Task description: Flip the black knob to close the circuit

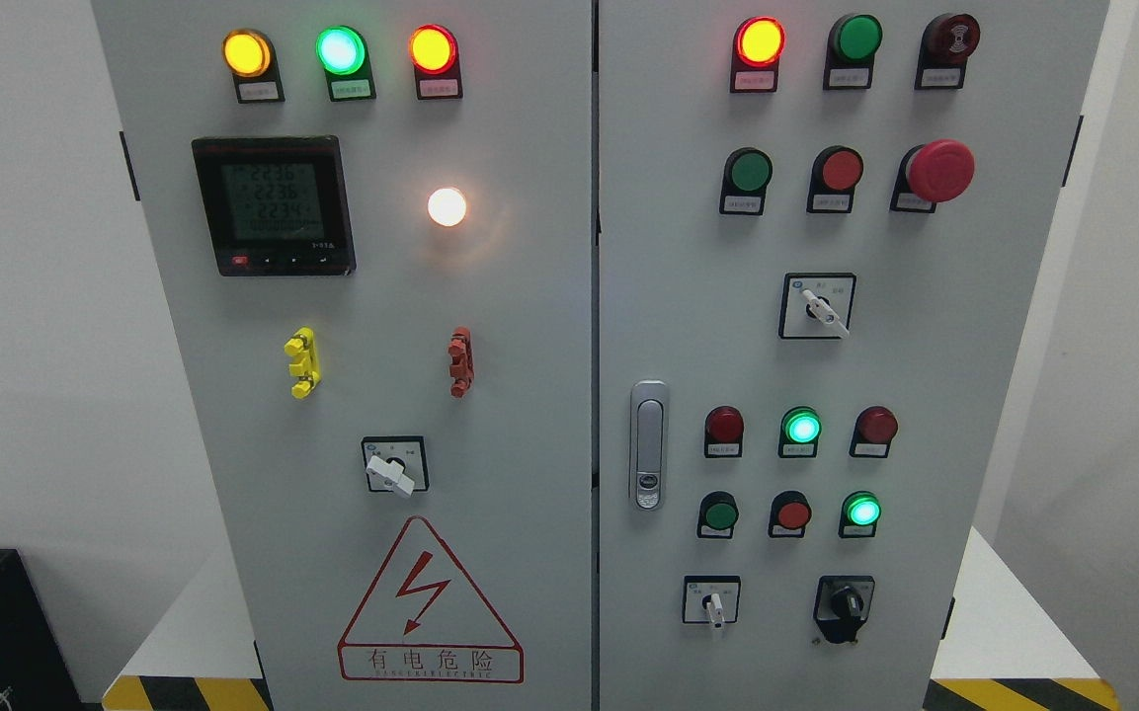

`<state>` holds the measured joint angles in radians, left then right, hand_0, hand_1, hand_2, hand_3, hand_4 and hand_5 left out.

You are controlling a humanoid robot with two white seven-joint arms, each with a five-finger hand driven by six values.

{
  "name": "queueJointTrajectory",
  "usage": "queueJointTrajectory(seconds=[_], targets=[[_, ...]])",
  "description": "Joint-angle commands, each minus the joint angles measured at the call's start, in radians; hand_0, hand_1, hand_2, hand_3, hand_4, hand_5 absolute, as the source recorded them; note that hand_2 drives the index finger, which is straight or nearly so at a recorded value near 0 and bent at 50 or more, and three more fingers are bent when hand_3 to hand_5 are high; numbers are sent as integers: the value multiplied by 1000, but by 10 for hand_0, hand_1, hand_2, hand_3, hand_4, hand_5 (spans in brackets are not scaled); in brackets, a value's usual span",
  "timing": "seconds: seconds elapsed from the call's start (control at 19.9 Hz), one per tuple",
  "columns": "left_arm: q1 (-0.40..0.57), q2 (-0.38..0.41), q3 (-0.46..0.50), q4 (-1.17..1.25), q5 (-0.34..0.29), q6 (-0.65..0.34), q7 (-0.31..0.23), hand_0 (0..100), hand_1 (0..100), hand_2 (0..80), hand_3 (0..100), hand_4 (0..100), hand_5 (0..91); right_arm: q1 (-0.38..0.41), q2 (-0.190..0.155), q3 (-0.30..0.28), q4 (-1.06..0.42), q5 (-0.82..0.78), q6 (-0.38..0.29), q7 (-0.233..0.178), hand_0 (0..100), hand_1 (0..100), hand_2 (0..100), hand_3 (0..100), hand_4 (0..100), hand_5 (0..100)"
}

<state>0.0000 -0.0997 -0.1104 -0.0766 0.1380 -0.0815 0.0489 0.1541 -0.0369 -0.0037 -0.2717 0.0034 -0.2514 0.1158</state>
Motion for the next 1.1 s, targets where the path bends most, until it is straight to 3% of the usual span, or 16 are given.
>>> queueJointTrajectory(seconds=[0.0,0.15,0.55,0.8,0.9,1.0,1.05], targets=[[20,0,0,0,0,0,0,120,556,0,0,0,0,47,-81,189,-253,46,-37,-25,0,426,293,431,322,100],[20,0,0,0,0,0,0,120,556,0,0,0,0,47,-112,206,-312,84,-63,-59,0,419,370,554,408,205],[20,0,0,0,0,0,0,120,556,0,0,0,0,79,-186,196,-601,303,-58,-131,25,398,470,677,529,353],[20,0,0,0,0,0,0,120,556,0,0,0,0,123,-186,99,-779,530,-57,-145,76,385,611,819,628,508],[20,0,0,0,0,0,0,120,556,0,0,0,0,137,-176,56,-836,628,-55,-150,98,283,654,851,649,541],[20,0,0,0,0,0,0,120,556,0,0,0,0,142,-179,36,-895,694,-55,-166,75,91,686,875,665,565],[20,0,0,0,0,0,0,120,556,0,0,0,0,145,-182,27,-929,720,-54,-168,68,77,691,877,667,567]])
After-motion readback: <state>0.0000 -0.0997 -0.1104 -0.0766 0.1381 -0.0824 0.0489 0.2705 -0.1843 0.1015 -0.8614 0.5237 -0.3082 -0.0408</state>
